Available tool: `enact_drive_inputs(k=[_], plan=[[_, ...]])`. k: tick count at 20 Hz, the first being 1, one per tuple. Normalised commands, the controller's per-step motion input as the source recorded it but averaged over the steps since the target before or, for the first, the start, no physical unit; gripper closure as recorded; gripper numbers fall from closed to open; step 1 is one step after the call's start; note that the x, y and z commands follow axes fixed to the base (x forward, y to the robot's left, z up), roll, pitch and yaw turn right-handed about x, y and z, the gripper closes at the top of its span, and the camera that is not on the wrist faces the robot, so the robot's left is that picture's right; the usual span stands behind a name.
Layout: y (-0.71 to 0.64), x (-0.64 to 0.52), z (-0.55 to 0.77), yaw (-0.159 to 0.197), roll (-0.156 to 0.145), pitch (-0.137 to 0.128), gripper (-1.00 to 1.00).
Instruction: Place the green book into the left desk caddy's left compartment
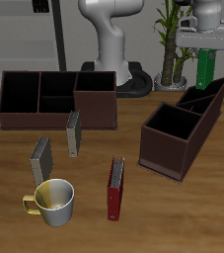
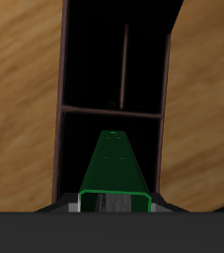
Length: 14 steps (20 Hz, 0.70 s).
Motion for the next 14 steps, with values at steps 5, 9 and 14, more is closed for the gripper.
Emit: enact_drive_inputs(k=[5,9,14], plan=[[-0.02,0.21,-0.19,0.005,-0.006,0.022,1.00],[-0.02,0.27,-0.28,0.008,-0.013,0.058,1.00],[0.03,0.03,-0.23,-0.004,-0.002,0.047,1.00]])
